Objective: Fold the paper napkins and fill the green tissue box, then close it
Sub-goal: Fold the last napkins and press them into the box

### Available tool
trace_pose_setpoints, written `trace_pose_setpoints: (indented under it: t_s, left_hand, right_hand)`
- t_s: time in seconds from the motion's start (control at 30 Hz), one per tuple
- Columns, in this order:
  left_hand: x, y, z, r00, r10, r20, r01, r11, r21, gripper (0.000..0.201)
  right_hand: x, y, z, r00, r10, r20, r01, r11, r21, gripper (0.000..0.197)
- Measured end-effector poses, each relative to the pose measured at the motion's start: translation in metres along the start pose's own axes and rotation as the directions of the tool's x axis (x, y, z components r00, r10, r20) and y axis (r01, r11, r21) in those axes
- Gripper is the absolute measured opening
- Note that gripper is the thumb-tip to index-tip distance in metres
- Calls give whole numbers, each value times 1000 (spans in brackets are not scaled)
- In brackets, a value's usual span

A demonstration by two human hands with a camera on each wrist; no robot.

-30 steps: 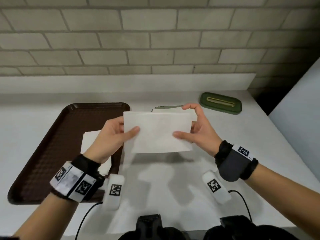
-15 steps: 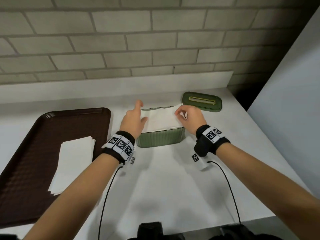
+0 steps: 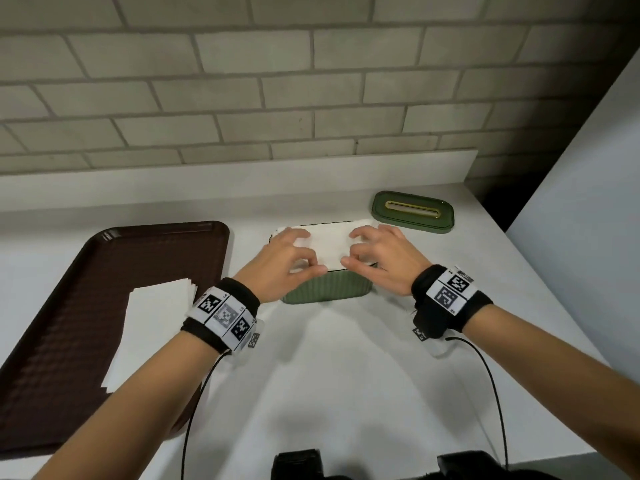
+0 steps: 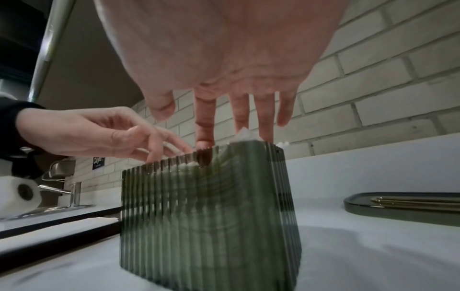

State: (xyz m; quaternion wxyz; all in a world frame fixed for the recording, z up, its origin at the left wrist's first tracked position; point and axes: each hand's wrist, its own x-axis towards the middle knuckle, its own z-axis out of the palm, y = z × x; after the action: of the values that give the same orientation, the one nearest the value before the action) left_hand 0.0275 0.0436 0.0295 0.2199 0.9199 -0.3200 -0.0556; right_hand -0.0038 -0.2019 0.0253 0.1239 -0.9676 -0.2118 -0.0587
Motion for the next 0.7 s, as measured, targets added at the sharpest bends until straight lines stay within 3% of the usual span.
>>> trace_pose_setpoints:
  t_s: [0.2,0.3,0.37,0.4,0.43,0.53,0.7]
  left_hand:
    - [4,4,-4,992,-79,102,76,996,35,39]
    - [15,1,-13,998,-60,-36,61,998,1,24]
    - [24,0,-19,991,-72,-112,76,997,33,18]
    - [29,0,-21,991,-91,-101,100,991,85,32]
    - [33,-1,-22,990,-124,-62,131,981,140,51]
    - [40,0,-22,982,-190,9,181,950,253,89]
    - [42,-4,-16,983,-185,13,172,937,302,92]
  right_hand:
    - [-1,0,11,997,18,69,-15,999,-49,71]
    - [7,2,-1,998,54,9,-55,997,59,61]
    - [18,5,-11,994,98,-52,-93,991,95,39]
    - [25,7,-15,993,111,-50,-107,992,72,28]
    - [32,8,-18,992,123,-11,-123,992,22,28]
    - [48,10,-19,974,169,149,-149,980,-132,67]
    - [59,8,-17,966,150,212,-114,979,-170,84]
